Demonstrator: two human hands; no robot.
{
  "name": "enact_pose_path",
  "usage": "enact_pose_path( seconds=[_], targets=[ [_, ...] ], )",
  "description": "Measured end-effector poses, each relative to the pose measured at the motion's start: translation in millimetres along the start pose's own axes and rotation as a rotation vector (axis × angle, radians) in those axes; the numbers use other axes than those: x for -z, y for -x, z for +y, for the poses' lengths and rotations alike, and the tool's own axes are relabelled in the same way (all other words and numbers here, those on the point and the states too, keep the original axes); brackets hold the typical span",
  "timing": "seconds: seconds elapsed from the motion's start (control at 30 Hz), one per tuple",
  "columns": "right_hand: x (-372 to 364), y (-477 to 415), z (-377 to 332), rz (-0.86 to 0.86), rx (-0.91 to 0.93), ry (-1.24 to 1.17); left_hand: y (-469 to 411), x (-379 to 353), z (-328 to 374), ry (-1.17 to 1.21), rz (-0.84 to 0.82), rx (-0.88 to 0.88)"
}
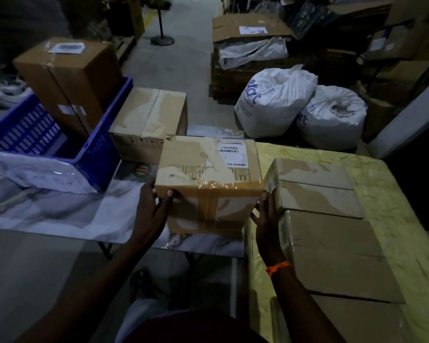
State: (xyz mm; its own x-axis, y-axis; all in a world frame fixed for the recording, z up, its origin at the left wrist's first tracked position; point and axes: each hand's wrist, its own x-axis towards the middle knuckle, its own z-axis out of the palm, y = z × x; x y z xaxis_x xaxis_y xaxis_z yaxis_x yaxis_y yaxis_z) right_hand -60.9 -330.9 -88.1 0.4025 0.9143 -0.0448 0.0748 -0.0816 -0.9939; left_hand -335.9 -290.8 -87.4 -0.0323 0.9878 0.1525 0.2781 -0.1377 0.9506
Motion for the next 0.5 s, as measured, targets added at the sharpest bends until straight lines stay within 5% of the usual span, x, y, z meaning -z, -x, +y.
enact_pose_path(
  seconds=[0.2, 0.33, 0.5],
  targets=[
    [-0.6, -3.9, -45.1, 0.006, 0.282, 0.162, -19.0, 8.7, 31.3, -0.348, -0.068, -0.307],
    [-7.6, -21.1, -61.1, -0.029, 0.603, 0.585, -23.3, 8.4, 41.5, -0.611, -0.096, -0.516],
    [-30.6, -33.9, -76.5, -0.287, 0.771, 0.974, -35.4, -9.3, 64.5, -0.81, -0.257, -0.598]
  ],
)
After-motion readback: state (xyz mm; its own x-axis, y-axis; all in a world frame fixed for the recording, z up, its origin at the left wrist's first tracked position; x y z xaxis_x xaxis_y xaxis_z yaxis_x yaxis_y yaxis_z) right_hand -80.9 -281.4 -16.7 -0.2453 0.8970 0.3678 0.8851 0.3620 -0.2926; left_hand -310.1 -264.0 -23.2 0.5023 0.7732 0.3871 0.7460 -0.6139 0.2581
